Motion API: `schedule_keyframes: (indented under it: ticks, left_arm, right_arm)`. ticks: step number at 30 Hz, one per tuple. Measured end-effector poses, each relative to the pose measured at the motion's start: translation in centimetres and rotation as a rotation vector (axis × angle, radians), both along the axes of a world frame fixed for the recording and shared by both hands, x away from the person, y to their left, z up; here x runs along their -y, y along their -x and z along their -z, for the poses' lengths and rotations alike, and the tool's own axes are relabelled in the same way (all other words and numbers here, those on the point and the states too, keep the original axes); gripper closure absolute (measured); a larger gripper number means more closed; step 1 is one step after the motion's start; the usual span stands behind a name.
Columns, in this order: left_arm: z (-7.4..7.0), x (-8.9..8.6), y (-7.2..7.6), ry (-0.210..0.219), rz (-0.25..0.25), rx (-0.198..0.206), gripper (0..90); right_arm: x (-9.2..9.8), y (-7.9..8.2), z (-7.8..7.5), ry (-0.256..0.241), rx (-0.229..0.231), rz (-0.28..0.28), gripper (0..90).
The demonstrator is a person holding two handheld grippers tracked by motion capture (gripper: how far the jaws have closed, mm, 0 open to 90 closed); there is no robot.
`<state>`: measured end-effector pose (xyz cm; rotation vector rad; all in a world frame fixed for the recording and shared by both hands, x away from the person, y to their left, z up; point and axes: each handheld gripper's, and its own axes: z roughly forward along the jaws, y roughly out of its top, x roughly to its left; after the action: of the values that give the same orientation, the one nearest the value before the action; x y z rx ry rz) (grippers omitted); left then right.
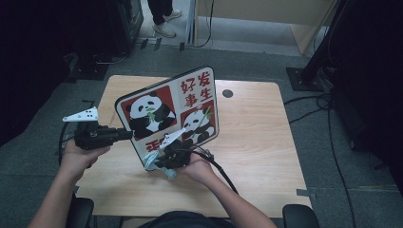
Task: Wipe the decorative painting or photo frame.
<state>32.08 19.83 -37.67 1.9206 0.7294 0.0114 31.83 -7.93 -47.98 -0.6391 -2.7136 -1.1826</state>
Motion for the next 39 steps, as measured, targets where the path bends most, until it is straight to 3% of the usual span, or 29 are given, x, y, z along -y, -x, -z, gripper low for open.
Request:
schedule_keyframes:
  ticks: [12,22,26,28,31,39]
  left_arm:
    - [0.0,0.0,0.0,0.006,0.000,-0.002,78.3]
    - [0.0,-0.2,-0.2,0.015,-0.001,-0.004,76.6]
    - [0.0,-0.4,-0.2,0.016,0.002,-0.005,73.8]
    - [-0.1,-0.6,-0.2,0.028,0.006,-0.024,70.3]
    - [-0.4,-1.1,-0.1,0.030,0.004,-0.016,69.0]
    - [-0.7,-3.0,0.2,0.041,-0.037,0.002,69.2]
  right_arm:
    - [0.1,0.3,2.0,0.032,-0.033,-0.008,81.1]
    - [0.1,0.6,1.3,0.035,-0.040,-0.015,81.1]
    - [0.0,0.8,-0.1,0.027,-0.029,-0.021,81.2]
    - [0.0,0.6,-1.2,0.016,-0.037,-0.015,81.2]
    - [-0.2,0.3,-3.3,0.004,-0.049,0.002,81.3]
    - [-1.5,-0.3,-9.7,-0.037,0.029,-0.005,81.2]
